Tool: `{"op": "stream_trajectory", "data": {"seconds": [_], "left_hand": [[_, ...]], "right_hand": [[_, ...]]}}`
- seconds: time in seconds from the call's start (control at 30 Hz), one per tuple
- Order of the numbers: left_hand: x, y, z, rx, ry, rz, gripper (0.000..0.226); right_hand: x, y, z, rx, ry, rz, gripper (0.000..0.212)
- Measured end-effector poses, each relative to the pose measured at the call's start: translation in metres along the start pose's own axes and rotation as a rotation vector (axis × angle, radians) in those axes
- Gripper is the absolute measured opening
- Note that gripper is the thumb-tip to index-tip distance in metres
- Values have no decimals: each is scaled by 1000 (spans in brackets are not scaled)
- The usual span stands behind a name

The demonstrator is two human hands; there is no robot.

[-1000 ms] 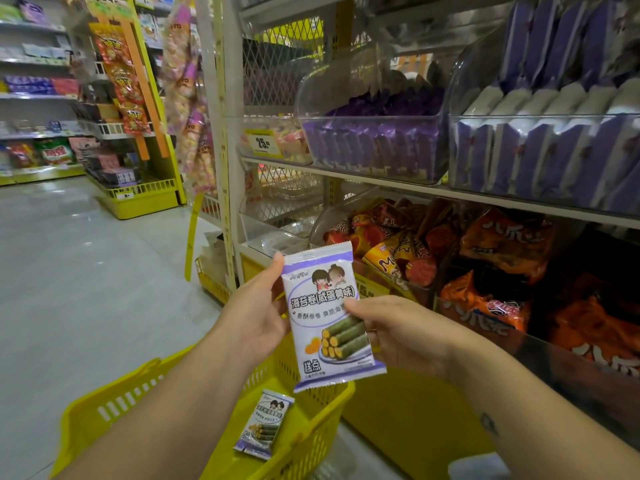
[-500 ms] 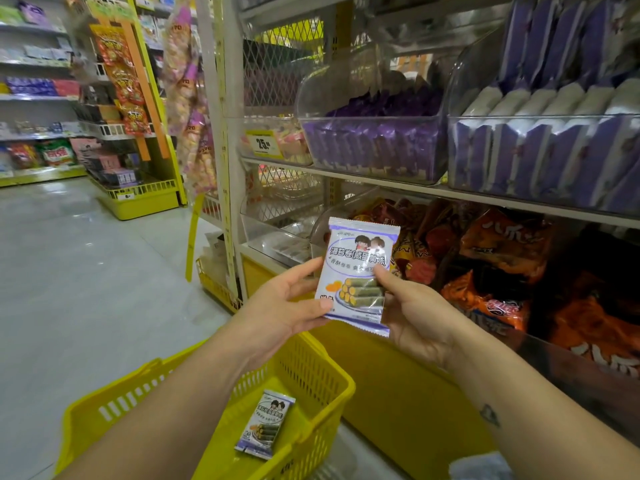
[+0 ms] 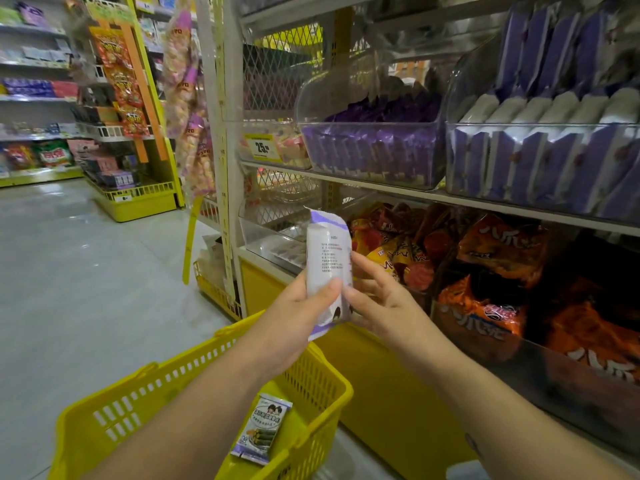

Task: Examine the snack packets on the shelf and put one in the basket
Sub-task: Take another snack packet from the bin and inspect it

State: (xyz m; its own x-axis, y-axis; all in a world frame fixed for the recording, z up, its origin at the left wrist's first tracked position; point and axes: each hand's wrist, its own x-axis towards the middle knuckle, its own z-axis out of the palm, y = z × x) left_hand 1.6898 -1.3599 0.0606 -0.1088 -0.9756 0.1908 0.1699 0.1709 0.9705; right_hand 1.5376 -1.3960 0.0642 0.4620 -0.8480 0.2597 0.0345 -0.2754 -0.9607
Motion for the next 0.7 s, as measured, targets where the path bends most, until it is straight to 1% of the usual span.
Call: {"op": "stream_trajectory", "data": {"seconds": [0.07,0.13,0.23,0.3,0.4,0.57,0.63,0.7], "left_hand": [[0,0,-2,-133,-72,-44,39],[-2,1,-4,-180,-120,-76,40],[-1,1,-9,-55,-72,-41,43],[2,1,-13,22,5,-9,46],[4,-1,-14,12,84,27,42],[4,2,-14,-55,127,102,39],[3,4,-16,-113,123,101,40],[1,4,-18,-181,117,82,38]], "right_hand": [[2,0,-3,41,38,14,45],[3,-2,-7,71,38,22,47],[2,-3,-13,62,65,3,56],[0,-4,-14,-27,75,-31,65],[-2,-5,-10,-225,78,-112,74],[-5,-8,-3,-385,34,-203,92],[-7,-11,0,-489,20,-238,97],[-9,-14,1,-544,2,-277,98]]}}
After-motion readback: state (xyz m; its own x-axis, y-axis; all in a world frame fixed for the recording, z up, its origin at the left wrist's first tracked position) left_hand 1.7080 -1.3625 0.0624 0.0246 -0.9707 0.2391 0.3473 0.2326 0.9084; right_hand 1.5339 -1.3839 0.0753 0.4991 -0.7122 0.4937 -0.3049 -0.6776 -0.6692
